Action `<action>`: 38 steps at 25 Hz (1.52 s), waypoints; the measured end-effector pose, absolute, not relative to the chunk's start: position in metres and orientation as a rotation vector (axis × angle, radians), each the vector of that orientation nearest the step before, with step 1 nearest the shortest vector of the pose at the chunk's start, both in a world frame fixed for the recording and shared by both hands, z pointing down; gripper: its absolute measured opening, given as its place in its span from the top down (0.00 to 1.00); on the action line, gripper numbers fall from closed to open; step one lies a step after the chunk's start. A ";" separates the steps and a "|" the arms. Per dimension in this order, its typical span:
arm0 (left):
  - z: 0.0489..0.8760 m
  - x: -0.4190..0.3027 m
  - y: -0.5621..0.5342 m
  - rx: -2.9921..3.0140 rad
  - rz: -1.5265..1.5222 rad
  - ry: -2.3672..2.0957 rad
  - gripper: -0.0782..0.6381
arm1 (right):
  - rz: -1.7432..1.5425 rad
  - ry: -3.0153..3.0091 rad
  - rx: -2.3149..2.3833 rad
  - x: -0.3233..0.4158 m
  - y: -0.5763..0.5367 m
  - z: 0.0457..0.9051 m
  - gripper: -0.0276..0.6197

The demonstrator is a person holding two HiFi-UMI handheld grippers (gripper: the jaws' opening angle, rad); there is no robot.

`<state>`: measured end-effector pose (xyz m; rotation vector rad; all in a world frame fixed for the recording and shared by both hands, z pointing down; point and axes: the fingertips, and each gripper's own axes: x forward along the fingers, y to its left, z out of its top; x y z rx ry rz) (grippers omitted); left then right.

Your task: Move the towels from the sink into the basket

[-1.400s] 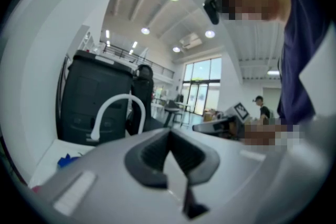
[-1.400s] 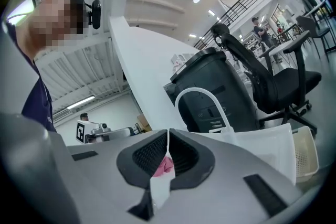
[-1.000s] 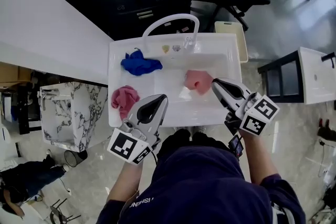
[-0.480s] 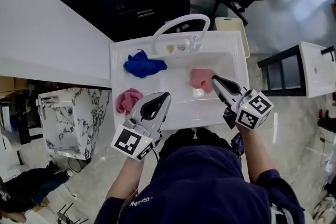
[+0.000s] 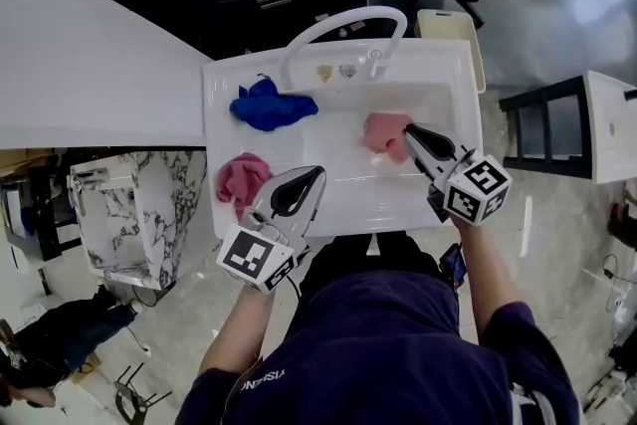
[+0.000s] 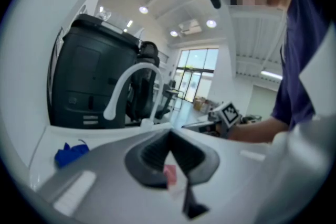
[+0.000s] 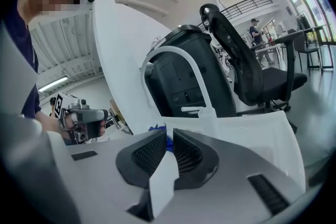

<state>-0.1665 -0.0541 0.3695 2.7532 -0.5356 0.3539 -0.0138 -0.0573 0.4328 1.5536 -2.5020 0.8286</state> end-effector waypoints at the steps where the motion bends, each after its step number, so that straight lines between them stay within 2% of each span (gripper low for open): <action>1: 0.372 -0.164 -0.054 2.748 0.362 -0.540 0.89 | 0.830 -2.490 1.539 -0.012 -0.058 0.441 0.94; 10: 0.388 -0.147 -0.049 2.700 0.422 -0.567 0.89 | 0.932 -2.420 1.397 -0.002 -0.065 0.512 0.93; 22: 0.399 -0.146 -0.048 2.640 0.460 -0.644 0.89 | 1.087 -2.252 1.232 0.001 -0.061 0.604 0.72; 31: 0.411 -0.151 -0.048 2.596 0.474 -0.681 0.89 | 1.122 -2.097 1.182 0.005 -0.059 0.654 0.59; 38: 0.413 -0.150 -0.047 2.577 0.482 -0.699 0.89 | 1.169 -1.991 1.173 0.012 -0.054 0.685 0.53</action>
